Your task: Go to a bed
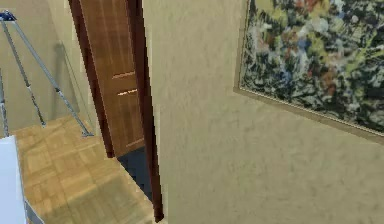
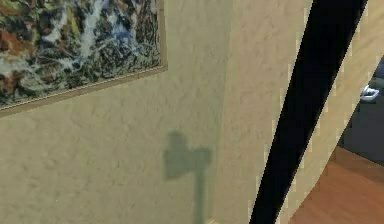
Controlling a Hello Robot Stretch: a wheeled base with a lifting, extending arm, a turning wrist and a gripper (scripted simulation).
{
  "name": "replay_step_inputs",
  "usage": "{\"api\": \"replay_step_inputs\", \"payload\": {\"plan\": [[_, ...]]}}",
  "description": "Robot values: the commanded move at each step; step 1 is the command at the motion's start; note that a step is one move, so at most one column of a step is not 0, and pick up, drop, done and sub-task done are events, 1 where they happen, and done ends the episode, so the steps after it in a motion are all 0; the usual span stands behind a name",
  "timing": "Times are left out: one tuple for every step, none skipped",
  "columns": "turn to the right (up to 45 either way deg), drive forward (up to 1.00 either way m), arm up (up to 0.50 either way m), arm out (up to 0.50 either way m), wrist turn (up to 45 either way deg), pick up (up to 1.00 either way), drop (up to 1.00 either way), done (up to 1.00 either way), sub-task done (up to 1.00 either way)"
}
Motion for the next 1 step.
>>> {"api": "replay_step_inputs", "payload": {"plan": [[-6.0,0.00,0.00,0.00,0.0,0.00,0.00,0.00,0.00]]}}
